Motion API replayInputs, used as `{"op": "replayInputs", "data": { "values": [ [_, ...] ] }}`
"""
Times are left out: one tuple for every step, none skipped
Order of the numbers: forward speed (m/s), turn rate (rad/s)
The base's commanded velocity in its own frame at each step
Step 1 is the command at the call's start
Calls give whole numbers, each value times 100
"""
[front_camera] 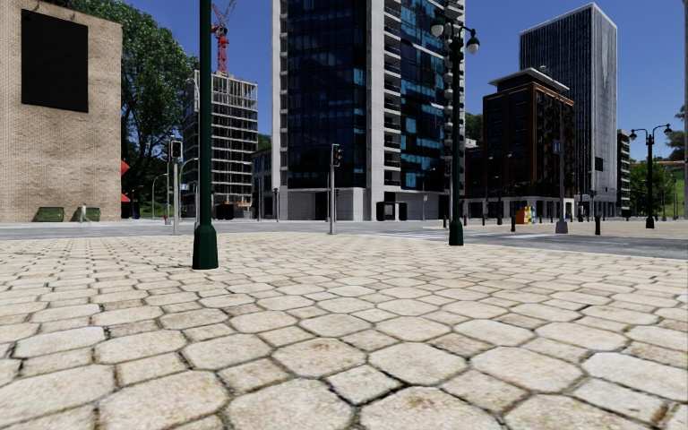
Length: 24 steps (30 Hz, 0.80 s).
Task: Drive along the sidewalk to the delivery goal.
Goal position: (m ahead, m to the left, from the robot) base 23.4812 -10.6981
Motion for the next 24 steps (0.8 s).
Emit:
{"op": "replayInputs", "data": {
  "values": [
    [42,0],
    [42,0],
    [200,0],
    [200,0],
    [200,0],
    [200,0],
    [200,0],
    [200,0],
    [200,0],
    [200,0],
    [200,0],
    [200,0],
    [200,0],
    [200,0],
    [200,0],
    [200,0],
    [200,0],
    [200,0],
    [200,0],
    [200,0],
    [200,0],
    [200,0],
    [200,0],
    [200,0]
  ]
}}
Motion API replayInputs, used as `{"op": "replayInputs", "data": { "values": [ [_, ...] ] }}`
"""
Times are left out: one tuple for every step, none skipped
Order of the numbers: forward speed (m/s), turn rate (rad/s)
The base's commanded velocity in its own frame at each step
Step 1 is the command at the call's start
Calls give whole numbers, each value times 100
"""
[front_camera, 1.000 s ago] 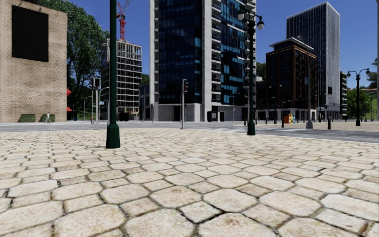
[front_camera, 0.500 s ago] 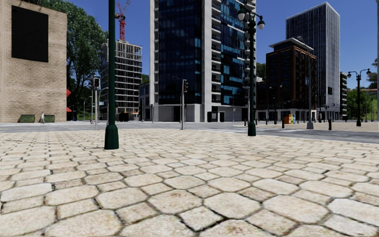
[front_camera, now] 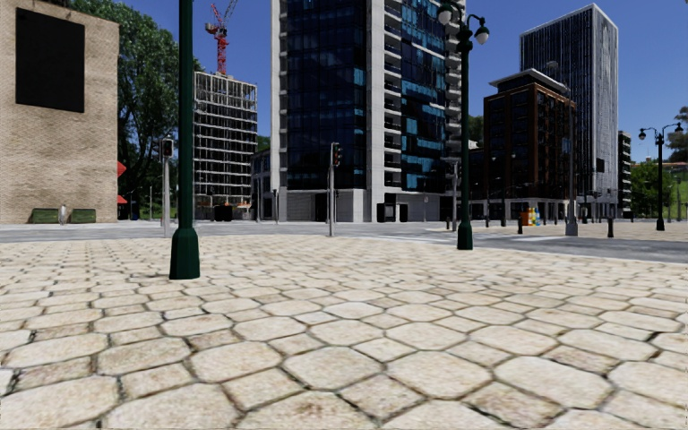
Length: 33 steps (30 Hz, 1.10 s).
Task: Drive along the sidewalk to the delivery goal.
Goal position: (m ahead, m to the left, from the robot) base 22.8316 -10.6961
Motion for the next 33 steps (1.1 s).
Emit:
{"op": "replayInputs", "data": {
  "values": [
    [200,0],
    [200,0],
    [200,0],
    [200,0],
    [200,0],
    [200,0],
    [200,0],
    [200,0],
    [200,0],
    [200,0],
    [200,0],
    [200,0],
    [200,0],
    [200,0],
    [200,0],
    [200,0],
    [200,0],
    [200,0],
    [200,0],
    [200,0],
    [200,0],
    [200,0],
    [200,0],
    [200,0],
    [200,0],
    [200,0],
    [200,0],
    [200,0],
    [200,0],
    [200,0],
    [200,0],
    [200,0],
    [200,0]
  ]
}}
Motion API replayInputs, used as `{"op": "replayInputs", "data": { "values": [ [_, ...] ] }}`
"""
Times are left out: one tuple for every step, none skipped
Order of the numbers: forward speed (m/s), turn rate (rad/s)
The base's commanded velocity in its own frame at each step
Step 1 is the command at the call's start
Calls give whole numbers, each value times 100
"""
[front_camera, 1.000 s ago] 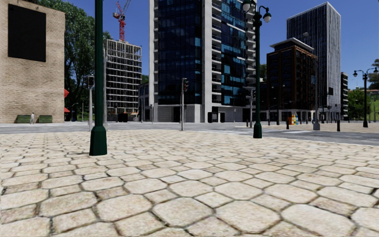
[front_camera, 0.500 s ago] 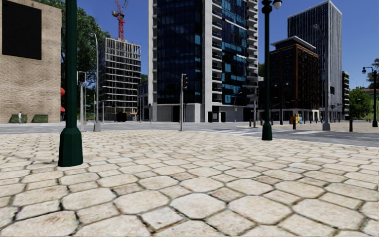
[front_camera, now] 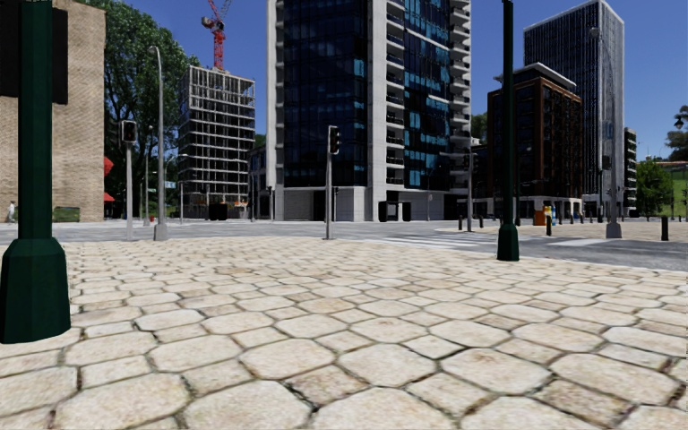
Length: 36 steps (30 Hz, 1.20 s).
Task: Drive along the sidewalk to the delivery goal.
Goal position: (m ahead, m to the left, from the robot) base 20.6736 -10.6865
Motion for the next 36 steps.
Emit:
{"op": "replayInputs", "data": {
  "values": [
    [200,0],
    [200,0],
    [200,0],
    [200,0],
    [200,0],
    [200,0],
    [200,0],
    [200,0],
    [200,0],
    [200,0],
    [200,0],
    [200,0],
    [200,0],
    [200,0],
    [200,0],
    [200,0],
    [200,0],
    [200,0],
    [200,0],
    [200,0],
    [200,0],
    [200,0],
    [200,0],
    [200,0],
    [200,0],
    [200,0],
    [200,0],
    [200,0],
    [200,0],
    [200,0],
    [200,0],
    [200,0],
    [200,0],
    [200,0],
    [200,0],
    [200,0]
  ]
}}
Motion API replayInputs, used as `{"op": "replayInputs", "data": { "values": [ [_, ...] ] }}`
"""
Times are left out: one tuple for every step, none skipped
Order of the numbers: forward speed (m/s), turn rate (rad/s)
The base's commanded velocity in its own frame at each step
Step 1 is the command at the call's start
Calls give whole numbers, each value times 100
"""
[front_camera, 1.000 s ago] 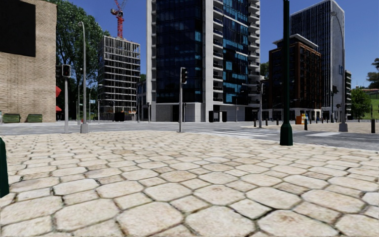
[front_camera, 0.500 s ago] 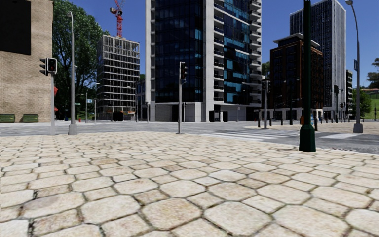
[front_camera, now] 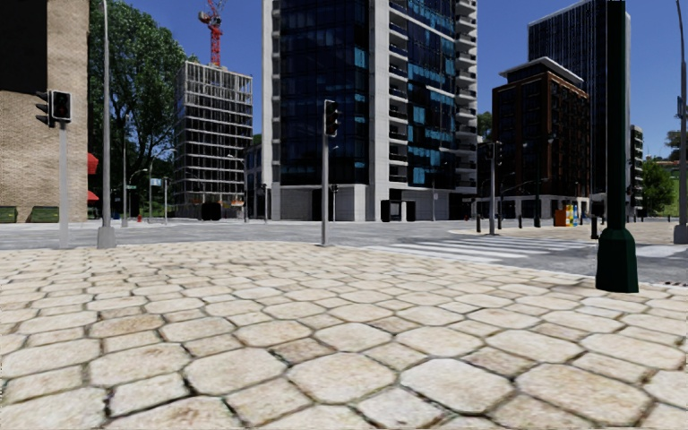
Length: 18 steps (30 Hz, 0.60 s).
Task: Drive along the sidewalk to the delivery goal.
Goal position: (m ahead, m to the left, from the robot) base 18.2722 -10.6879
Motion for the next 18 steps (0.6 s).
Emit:
{"op": "replayInputs", "data": {
  "values": [
    [200,0],
    [200,0],
    [200,0],
    [200,0],
    [200,0],
    [200,0],
    [200,0],
    [200,0],
    [200,0],
    [200,0],
    [200,0],
    [200,0],
    [200,0],
    [200,0],
    [200,0],
    [200,0],
    [200,0],
    [200,0]
  ]
}}
